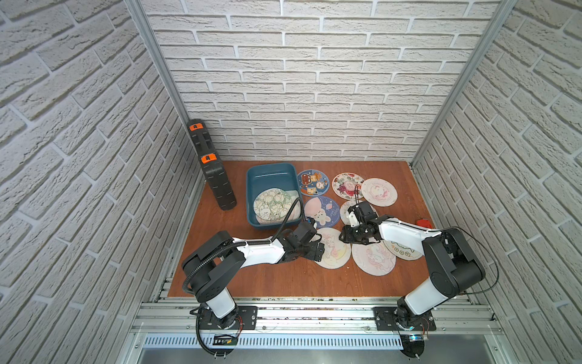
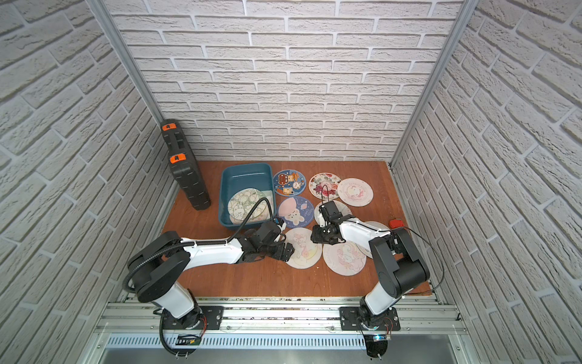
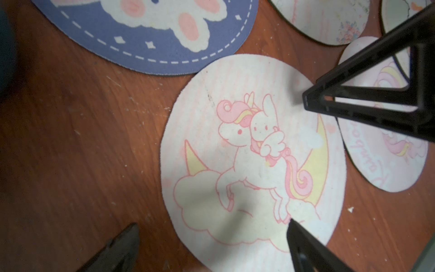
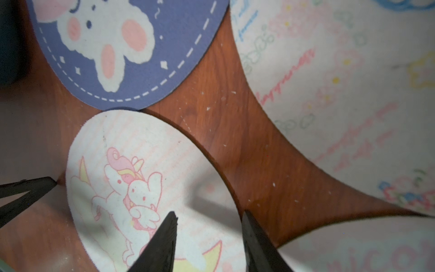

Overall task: Put the coasters into the storage box
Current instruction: Pick up the coaster from the center of the board.

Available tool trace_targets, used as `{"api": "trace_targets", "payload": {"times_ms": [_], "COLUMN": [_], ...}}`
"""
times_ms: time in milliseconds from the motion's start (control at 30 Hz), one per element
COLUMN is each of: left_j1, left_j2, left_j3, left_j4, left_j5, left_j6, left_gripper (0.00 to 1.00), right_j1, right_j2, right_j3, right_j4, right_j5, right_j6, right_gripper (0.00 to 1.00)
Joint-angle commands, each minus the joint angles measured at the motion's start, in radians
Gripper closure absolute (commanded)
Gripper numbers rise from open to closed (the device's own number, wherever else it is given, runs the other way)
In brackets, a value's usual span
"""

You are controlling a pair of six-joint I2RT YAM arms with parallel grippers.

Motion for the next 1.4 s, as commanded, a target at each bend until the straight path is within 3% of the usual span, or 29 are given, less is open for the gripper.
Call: {"api": "trace_targets", "payload": {"times_ms": [0, 267, 500, 600, 667, 767, 967, 1367], "left_j1": [-0.007, -0.006, -0.006, -0.007, -0.006, -0.007, -0.019, -0.034], "left_j2": [0.021, 0.045, 0.051, 0.049, 0.046, 0.041, 0.007, -0.252], "left_j3": [0.009, 0.015, 0.011, 0.012, 0.011, 0.011, 0.012, 0.0], "left_j4": [0.015, 0.031, 0.054, 0.055, 0.053, 0.043, 0.017, -0.074], "left_j5": [0.016, 0.027, 0.026, 0.029, 0.026, 0.016, -0.013, -0.149], "left_j6": [0.008, 0.009, 0.005, 0.007, 0.008, 0.007, 0.028, 0.114], "left_gripper": [0.03, 0.03, 0.06, 0.18, 0.37, 0.51, 0.97, 1.0], "right_j1": [-0.001, 0.013, 0.036, 0.042, 0.044, 0.047, 0.053, 0.054], "right_j2": [0.051, 0.068, 0.07, 0.077, 0.082, 0.087, 0.067, -0.094], "right_j3": [-0.036, -0.048, -0.041, -0.038, -0.036, -0.034, -0.031, 0.016], "right_j4": [-0.012, 0.018, 0.02, 0.024, 0.026, 0.026, 0.019, -0.034], "right_j5": [-0.076, -0.161, -0.168, -0.161, -0.158, -0.151, -0.128, -0.012], "right_j6": [-0.017, -0.025, -0.023, -0.017, -0.016, -0.015, -0.011, -0.007], "right_gripper": [0.55, 0.69, 0.72, 0.72, 0.72, 0.72, 0.72, 0.68]}}
